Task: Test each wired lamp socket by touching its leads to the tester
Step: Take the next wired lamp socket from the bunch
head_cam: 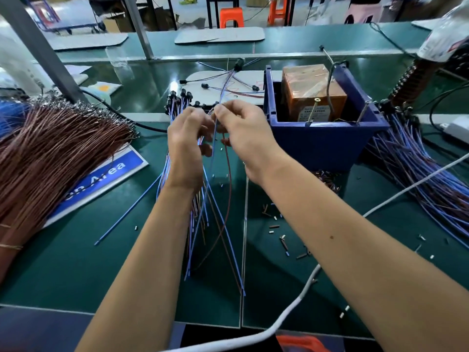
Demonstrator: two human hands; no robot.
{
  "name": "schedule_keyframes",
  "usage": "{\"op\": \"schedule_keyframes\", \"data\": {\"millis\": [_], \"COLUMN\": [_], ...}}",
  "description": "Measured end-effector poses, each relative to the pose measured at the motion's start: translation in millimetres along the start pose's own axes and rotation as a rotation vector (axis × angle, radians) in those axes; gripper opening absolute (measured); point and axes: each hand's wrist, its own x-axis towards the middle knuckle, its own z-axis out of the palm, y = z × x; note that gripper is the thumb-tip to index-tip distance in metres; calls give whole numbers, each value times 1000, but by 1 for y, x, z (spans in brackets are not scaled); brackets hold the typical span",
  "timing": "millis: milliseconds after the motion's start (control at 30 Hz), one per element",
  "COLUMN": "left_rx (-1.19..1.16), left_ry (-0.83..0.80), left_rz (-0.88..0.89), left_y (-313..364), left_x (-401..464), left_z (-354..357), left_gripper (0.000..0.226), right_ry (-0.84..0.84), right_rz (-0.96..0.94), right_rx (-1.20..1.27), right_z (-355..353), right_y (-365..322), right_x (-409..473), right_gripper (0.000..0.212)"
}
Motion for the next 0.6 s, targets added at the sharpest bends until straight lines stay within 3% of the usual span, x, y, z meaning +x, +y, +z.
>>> {"op": "schedule_keyframes", "data": {"millis": [100,233,400,600], "left_rx": [-94,-176,-549,-1070], "left_ry": [-26,-66,117,96], "left_rz": [-9,44,-68,-267], "left_y": [7,18,42,60], "left_x": [-1,-6,0,22], "left_z": [2,13,27,1], "left_gripper": [43,43,48,48], "right_ry": [-27,-243,-320,-344], "right_rz": [-206,-280,-268,-225], "right_rx": [-374,-571,-525,-500], "right_z": [-1,-9,-44,-125], "right_y": [-11,-28,-39,-22], "right_x": [-5,-15,-23,-40], "right_gripper": [19,21,18,16]}}
